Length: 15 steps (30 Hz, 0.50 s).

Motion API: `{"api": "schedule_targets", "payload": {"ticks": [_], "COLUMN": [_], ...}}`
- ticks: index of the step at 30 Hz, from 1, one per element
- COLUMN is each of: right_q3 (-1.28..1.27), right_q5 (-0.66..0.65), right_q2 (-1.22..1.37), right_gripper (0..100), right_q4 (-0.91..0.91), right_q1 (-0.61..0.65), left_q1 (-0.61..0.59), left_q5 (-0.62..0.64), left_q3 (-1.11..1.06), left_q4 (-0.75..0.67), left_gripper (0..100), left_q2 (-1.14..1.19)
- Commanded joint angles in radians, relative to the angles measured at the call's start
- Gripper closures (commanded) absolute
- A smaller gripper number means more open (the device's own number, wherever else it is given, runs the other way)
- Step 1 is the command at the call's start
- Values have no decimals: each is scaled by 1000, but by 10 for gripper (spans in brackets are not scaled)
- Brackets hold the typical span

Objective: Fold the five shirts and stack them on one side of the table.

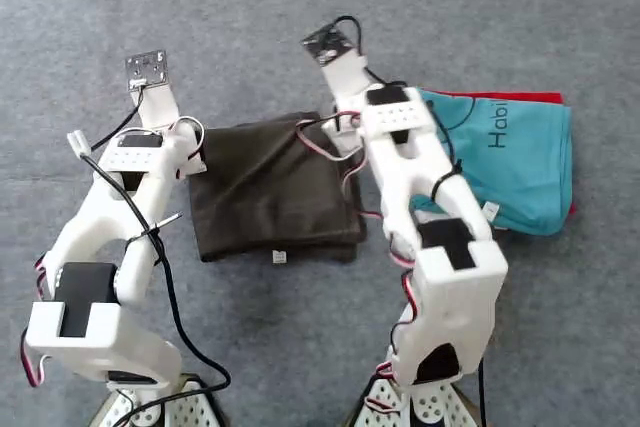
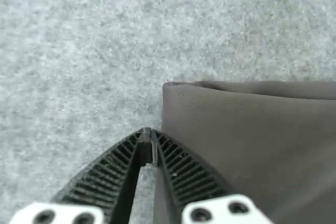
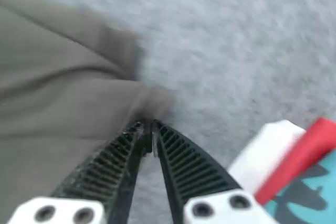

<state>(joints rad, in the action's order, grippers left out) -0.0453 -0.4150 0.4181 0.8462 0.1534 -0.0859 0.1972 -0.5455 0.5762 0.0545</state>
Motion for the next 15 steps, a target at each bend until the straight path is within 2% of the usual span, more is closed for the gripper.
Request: {"api": "schedule_targets", "payload": {"ticks": [1, 5, 15], "right_q3": [108, 171, 252], "right_q5": [3, 2, 8], "right_q2": [21, 61, -4], "right_gripper": [983, 983, 983], "right_q4": [18, 66, 233], "right_q1": [-41, -54, -32], "left_q1": [-56, -101, -97], "left_q5": [0, 0, -2], "left_q3": [47, 45, 44], "left_q4": [9, 11, 11], "left_gripper": [971, 971, 971], "left_q2": [-6, -8, -15]}}
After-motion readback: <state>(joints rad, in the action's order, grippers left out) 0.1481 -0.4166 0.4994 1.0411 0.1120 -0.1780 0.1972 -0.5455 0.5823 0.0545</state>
